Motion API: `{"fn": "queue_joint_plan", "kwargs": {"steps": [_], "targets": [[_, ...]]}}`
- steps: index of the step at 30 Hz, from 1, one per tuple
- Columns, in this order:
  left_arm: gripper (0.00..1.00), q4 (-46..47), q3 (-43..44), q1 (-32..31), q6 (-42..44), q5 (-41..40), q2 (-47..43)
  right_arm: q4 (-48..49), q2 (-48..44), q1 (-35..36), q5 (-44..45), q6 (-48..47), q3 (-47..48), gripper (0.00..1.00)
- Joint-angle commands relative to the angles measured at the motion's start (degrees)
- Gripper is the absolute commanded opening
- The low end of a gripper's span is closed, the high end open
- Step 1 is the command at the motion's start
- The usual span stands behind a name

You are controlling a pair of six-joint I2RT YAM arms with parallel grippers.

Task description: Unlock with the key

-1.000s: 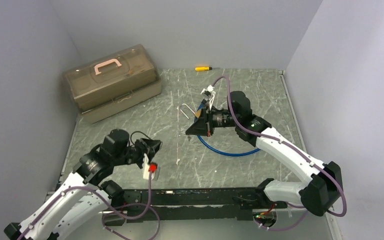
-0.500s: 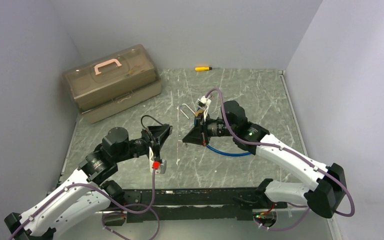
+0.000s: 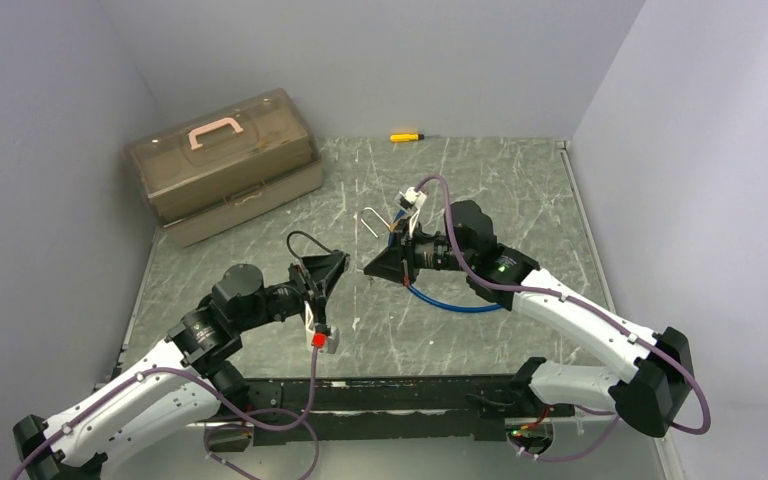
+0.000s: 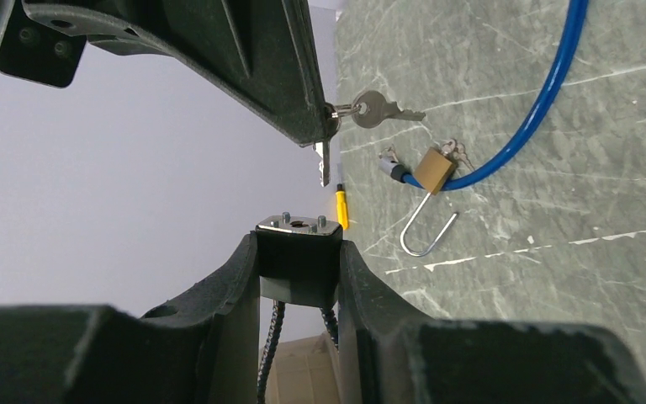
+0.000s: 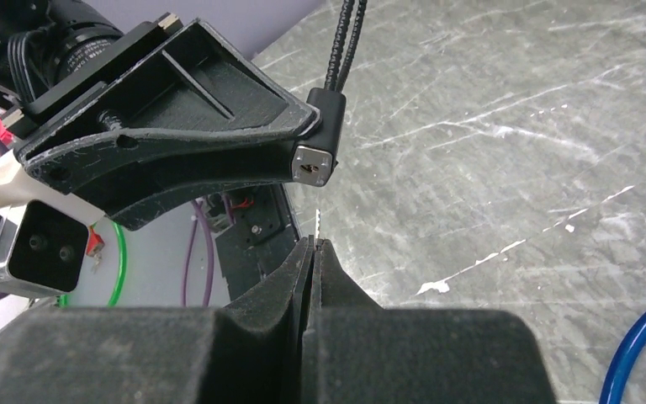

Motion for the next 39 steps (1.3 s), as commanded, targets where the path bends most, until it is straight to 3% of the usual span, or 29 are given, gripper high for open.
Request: {"fn": "queue_joint_plan", "kwargs": {"steps": [1,39], "targets": [[0.00,5.2,-0.5,-0.7,2.2,-1.1,-1.1,6.6,-1.2,0.3,1.1,1.0,-0.5,0.00],[0.00,5.9,-2.9,-1.1,4.9,1.1,-3.8,10.3,2.1,2.7,1.2,2.1,1.6,0.00]]}}
